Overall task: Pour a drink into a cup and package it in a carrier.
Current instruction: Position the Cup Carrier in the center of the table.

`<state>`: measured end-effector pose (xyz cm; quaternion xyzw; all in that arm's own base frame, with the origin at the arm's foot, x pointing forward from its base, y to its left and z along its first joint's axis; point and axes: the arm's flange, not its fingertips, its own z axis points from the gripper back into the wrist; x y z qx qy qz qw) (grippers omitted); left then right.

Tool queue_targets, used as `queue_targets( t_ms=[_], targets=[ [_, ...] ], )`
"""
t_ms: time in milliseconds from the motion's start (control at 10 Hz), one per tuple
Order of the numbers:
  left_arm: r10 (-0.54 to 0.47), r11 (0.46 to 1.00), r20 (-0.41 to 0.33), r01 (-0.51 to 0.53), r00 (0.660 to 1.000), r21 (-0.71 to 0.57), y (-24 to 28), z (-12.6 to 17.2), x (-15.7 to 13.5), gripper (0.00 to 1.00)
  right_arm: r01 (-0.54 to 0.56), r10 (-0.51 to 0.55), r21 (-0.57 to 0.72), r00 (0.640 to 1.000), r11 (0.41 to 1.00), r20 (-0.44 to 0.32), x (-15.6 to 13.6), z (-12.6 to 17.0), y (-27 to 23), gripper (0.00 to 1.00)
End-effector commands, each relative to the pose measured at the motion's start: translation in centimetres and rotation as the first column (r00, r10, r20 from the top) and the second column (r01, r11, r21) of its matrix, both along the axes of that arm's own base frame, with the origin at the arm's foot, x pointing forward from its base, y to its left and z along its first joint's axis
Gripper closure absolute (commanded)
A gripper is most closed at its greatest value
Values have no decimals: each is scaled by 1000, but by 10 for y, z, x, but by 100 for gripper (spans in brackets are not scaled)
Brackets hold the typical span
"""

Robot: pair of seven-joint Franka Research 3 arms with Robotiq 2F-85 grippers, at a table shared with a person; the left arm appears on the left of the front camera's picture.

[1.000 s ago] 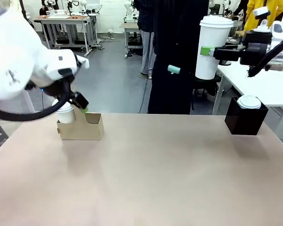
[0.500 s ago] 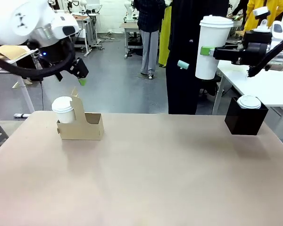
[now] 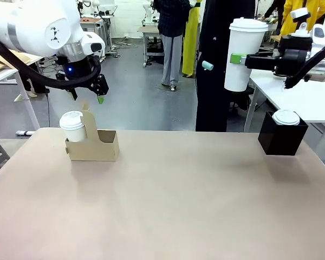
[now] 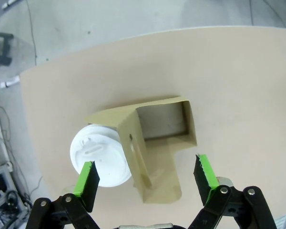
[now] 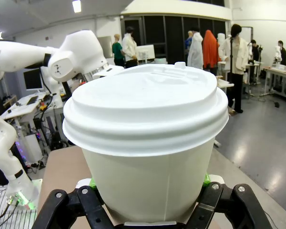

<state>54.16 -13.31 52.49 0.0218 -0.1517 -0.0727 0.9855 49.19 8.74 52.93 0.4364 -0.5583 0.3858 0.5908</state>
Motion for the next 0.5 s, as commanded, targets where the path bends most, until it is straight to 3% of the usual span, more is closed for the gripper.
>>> queue_targets(
  t_ms=[0, 200, 300, 400],
  targets=[
    [46, 999, -19, -45, 999, 8, 1, -2, 5, 0, 11, -11, -9, 1000, 1000, 12, 0, 4, 2, 20],
    [62, 998, -43, -63, 997, -4, 5, -12, 12, 0, 11, -11, -9, 1000, 1000, 12, 0, 4, 2, 20],
    [85, 996, -26, -85, 996, 1, 8, -12, 13, 58, 11, -11, -9, 1000, 1000, 12, 0, 4, 2, 20],
    [89, 996, -26, -89, 996, 4, 11, -12, 13, 59, 11, -11, -9, 1000, 1000, 12, 0, 4, 2, 20]
  ],
)
